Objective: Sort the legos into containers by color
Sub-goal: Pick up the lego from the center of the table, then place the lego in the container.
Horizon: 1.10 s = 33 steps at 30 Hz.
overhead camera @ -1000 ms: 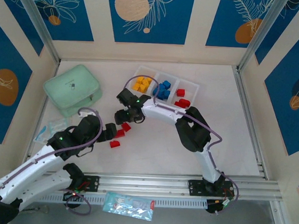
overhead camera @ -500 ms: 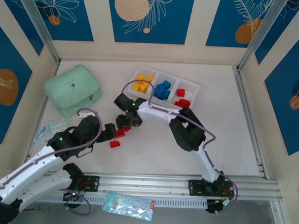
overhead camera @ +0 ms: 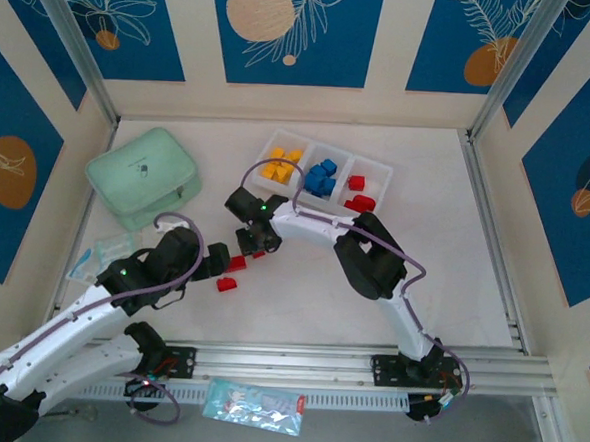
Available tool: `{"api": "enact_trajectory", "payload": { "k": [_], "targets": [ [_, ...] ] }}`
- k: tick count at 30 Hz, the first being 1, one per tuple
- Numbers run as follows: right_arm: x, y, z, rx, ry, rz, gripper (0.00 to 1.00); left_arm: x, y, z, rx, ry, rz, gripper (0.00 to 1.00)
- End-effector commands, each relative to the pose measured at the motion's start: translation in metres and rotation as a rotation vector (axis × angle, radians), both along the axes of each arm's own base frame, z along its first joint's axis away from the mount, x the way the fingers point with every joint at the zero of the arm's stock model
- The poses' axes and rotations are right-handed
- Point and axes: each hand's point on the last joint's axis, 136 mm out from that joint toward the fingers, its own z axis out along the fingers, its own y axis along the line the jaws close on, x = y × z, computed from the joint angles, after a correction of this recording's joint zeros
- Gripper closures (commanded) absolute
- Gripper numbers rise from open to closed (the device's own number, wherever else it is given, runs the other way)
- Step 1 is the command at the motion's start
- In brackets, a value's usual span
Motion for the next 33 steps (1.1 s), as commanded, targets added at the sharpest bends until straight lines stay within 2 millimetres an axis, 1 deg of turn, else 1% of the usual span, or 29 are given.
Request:
{"api": "enact_trajectory", "payload": {
  "k": [1,5,8,11,14,16,19,22,26,30,33],
  "targets": [
    [-0.006,-0.008,0.023,0.005,-0.014,0.002,0.64,0.001,0.001,0.001,-0.008,0.001,0.011,0.01],
    [-0.002,-0.014,0.043,0.042,-0.074,0.000,0.67,0.003,-0.002,0.003,-0.021,-0.006,0.006,0.01],
    [0.000,-0.024,0.055,0.080,-0.076,-0.027,0.68,0.005,-0.007,0.005,-0.035,-0.010,-0.008,0.01],
    [0.006,-0.040,0.069,0.092,-0.095,-0.063,0.69,0.008,-0.014,0.009,-0.054,-0.018,-0.034,0.01],
    [0.012,-0.062,0.083,0.102,-0.116,-0.106,0.69,0.012,-0.029,0.013,-0.092,-0.021,-0.075,0.01],
    [0.018,-0.079,0.096,0.119,-0.131,-0.142,0.68,0.016,-0.037,0.014,-0.116,-0.016,-0.094,0.01],
    [0.029,-0.110,0.110,0.115,-0.157,-0.206,0.69,0.021,-0.052,0.012,-0.148,-0.007,-0.126,0.01],
    [0.042,-0.144,0.120,0.112,-0.182,-0.273,0.68,0.027,-0.067,0.010,-0.172,0.006,-0.159,0.01],
    [0.065,-0.191,0.131,0.096,-0.217,-0.375,0.68,0.034,-0.088,0.008,-0.197,0.019,-0.205,0.01],
    [0.090,-0.235,0.132,0.065,-0.246,-0.471,0.68,0.041,-0.109,0.007,-0.206,0.018,-0.244,0.01],
    [0.106,-0.255,0.127,0.066,-0.242,-0.523,0.68,0.046,-0.125,0.005,-0.222,0.023,-0.271,0.01]
  ]
}}
